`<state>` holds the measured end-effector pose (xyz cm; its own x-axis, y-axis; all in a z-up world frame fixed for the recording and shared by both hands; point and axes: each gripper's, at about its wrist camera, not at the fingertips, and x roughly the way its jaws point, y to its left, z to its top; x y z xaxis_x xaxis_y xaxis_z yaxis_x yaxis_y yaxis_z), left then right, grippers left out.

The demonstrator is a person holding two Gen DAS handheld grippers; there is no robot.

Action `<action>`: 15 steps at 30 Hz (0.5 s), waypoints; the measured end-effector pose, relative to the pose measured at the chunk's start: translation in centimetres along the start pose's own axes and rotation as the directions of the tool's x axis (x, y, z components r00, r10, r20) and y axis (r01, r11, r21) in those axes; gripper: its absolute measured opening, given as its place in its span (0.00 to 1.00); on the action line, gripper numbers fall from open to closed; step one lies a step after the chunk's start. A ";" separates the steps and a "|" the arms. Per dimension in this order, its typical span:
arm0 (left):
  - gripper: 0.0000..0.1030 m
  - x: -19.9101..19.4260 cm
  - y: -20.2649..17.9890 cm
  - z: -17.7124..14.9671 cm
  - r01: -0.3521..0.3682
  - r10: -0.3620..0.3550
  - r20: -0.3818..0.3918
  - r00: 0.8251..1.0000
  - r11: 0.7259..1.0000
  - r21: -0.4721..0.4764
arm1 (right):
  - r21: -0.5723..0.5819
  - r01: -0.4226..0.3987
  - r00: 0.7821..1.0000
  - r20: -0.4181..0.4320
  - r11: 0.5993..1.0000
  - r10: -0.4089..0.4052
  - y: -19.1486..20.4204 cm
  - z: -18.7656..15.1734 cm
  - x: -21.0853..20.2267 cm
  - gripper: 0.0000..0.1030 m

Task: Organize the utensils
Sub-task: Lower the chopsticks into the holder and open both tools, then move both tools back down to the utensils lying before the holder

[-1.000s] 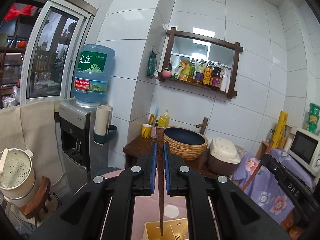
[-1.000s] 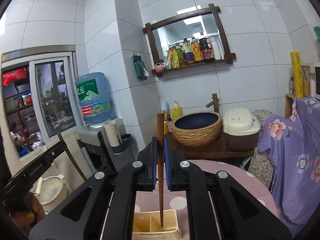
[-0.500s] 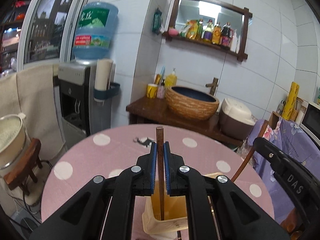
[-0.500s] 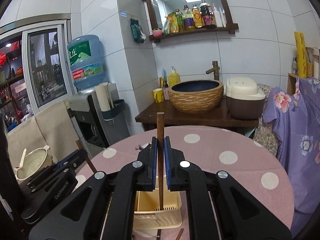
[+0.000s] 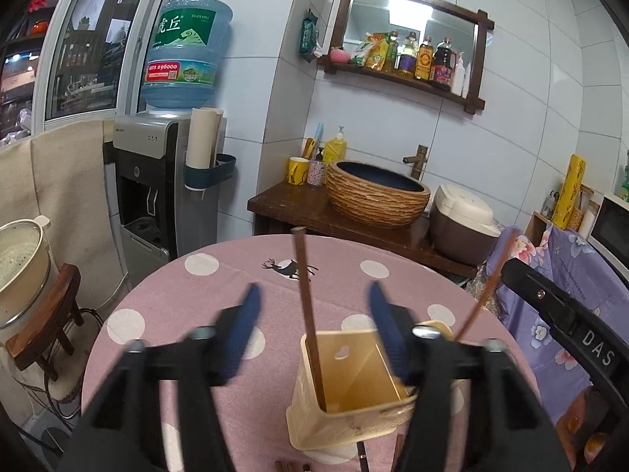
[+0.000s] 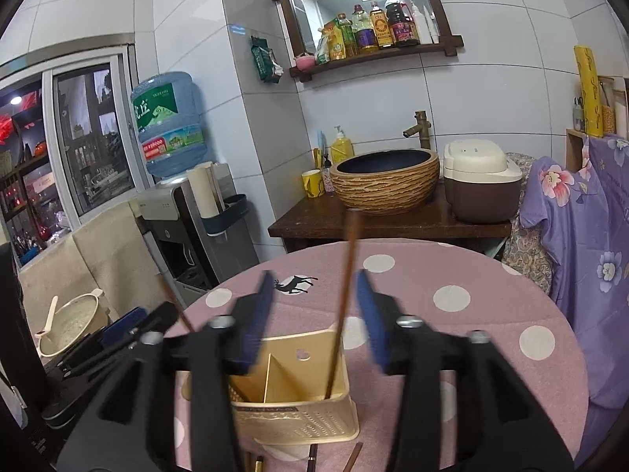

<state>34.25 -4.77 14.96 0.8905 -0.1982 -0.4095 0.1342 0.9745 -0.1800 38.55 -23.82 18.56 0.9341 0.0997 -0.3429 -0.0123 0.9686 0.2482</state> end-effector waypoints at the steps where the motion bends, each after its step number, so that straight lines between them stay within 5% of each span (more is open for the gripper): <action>1: 0.61 -0.5 0.0 -0.3 0.002 -0.002 0.005 1.000 1.000 0.007 | -0.005 0.003 1.000 0.004 1.000 -0.003 -0.1 -0.2 -0.4 0.48; 7: 0.78 -3.2 0.9 -3.4 0.032 -0.031 -0.034 0.999 0.999 0.036 | -0.027 0.027 0.999 -0.047 0.999 -0.028 -1.3 -2.8 -2.9 0.52; 12: 0.78 -3.2 3.0 -8.0 -0.002 0.011 -0.159 0.987 0.999 0.054 | -0.063 0.032 0.988 -0.148 0.997 -0.041 -2.6 -7.0 -4.0 0.56; 15: 0.69 -2.7 4.4 -10.7 0.001 0.004 -0.253 0.968 1.000 0.019 | -0.053 0.045 0.973 -0.222 0.998 -0.056 -3.7 -9.9 -4.1 0.56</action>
<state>27.81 -1.09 5.70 0.7524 -0.2143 -0.6228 0.1429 0.9762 -0.1633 31.23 -25.56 10.07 0.8308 0.0934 -0.5487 0.0113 0.9828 0.1844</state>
